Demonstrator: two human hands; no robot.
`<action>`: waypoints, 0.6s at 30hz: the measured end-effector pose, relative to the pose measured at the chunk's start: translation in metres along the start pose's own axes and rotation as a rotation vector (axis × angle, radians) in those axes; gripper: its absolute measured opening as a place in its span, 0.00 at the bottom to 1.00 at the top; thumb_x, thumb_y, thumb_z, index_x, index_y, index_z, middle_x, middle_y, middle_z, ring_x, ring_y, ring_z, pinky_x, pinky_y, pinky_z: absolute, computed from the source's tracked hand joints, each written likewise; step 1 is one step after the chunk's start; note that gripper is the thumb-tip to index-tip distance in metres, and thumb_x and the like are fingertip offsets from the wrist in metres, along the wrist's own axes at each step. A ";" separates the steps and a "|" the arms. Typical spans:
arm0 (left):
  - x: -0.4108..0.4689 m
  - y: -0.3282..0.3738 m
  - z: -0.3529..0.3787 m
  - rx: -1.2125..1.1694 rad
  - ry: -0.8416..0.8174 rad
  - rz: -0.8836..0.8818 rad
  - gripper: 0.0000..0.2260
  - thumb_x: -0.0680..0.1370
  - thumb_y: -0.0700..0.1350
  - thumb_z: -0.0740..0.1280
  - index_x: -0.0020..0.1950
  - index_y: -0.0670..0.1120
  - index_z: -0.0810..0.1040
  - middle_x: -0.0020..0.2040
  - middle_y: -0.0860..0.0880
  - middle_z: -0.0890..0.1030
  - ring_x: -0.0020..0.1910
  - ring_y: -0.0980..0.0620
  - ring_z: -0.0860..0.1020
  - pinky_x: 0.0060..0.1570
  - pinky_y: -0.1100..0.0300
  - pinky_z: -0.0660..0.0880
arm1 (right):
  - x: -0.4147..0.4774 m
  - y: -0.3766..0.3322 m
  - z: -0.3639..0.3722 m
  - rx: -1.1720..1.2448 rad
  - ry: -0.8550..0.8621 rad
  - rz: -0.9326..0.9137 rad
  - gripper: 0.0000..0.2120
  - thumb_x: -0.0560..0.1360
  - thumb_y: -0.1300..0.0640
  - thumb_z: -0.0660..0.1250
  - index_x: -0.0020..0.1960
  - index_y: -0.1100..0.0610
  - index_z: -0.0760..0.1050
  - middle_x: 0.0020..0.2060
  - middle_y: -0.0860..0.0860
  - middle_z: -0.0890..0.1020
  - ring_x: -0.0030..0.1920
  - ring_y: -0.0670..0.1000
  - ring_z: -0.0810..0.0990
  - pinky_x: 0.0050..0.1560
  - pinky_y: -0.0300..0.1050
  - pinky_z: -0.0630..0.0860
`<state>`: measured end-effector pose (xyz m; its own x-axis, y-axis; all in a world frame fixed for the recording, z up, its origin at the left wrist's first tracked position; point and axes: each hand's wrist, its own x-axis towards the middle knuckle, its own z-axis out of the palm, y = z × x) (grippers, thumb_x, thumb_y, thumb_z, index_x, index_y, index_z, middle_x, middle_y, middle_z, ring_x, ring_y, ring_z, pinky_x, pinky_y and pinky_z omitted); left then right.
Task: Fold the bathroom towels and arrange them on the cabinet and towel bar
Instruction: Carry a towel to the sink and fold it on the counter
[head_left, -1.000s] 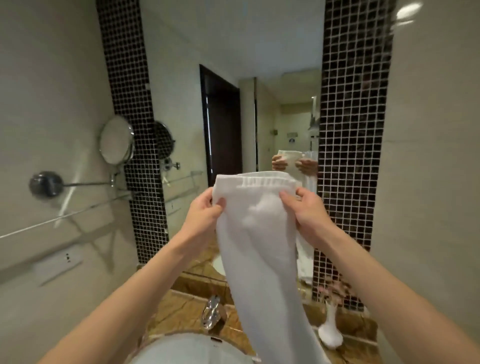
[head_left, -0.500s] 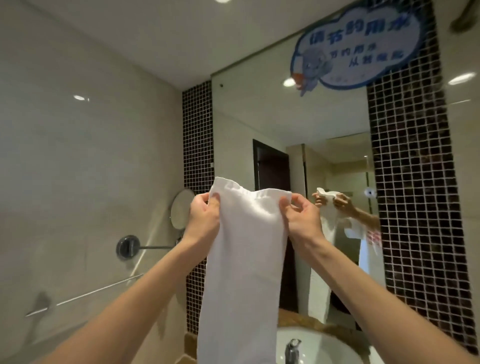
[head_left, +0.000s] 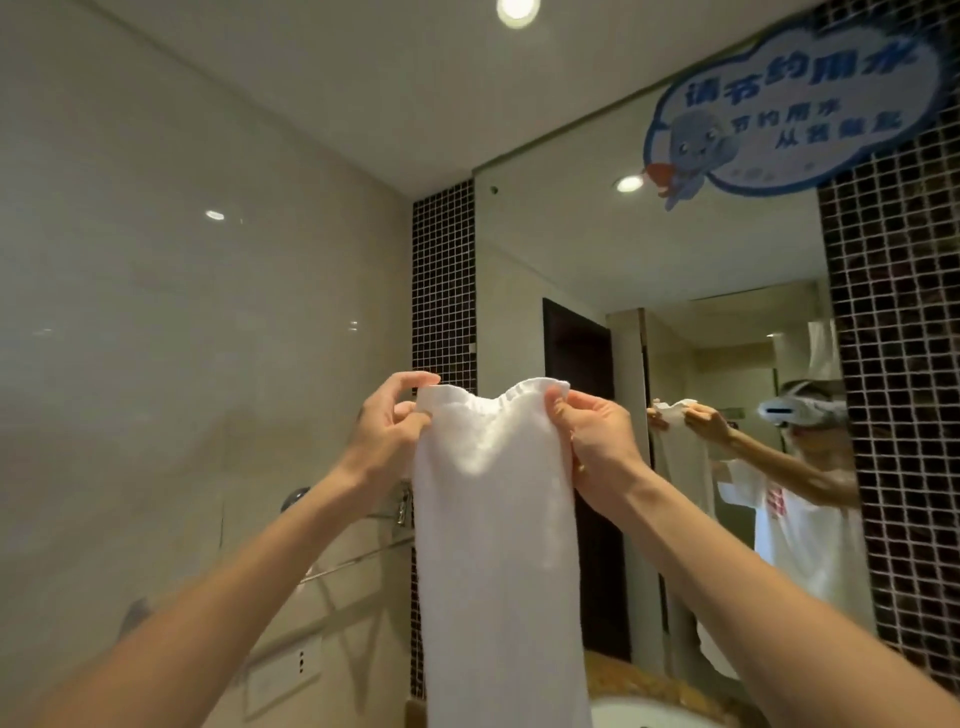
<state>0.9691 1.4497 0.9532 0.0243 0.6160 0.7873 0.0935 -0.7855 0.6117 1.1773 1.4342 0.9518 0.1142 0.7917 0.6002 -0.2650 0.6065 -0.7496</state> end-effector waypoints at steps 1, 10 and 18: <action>0.001 0.001 -0.002 0.019 -0.014 0.015 0.09 0.76 0.37 0.64 0.51 0.50 0.77 0.32 0.49 0.81 0.25 0.57 0.75 0.24 0.66 0.70 | 0.001 0.002 0.004 -0.001 0.012 -0.001 0.09 0.75 0.54 0.70 0.43 0.59 0.84 0.41 0.58 0.85 0.38 0.54 0.84 0.34 0.45 0.80; 0.008 -0.003 -0.014 0.107 0.029 -0.051 0.06 0.80 0.43 0.63 0.43 0.45 0.74 0.36 0.49 0.79 0.31 0.56 0.77 0.32 0.54 0.76 | 0.018 0.003 -0.003 -0.096 0.019 -0.002 0.06 0.73 0.54 0.72 0.45 0.57 0.82 0.41 0.55 0.85 0.39 0.52 0.84 0.34 0.44 0.79; 0.011 0.009 0.004 0.066 0.229 -0.060 0.05 0.77 0.44 0.69 0.42 0.47 0.76 0.37 0.47 0.80 0.33 0.51 0.77 0.34 0.54 0.77 | 0.027 0.005 -0.021 -0.145 -0.011 -0.023 0.08 0.72 0.55 0.72 0.47 0.58 0.81 0.43 0.55 0.85 0.43 0.54 0.85 0.41 0.47 0.82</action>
<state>0.9738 1.4496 0.9665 -0.2088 0.6264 0.7510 0.1532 -0.7375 0.6578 1.1992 1.4597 0.9585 0.1083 0.7768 0.6203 -0.1213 0.6297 -0.7673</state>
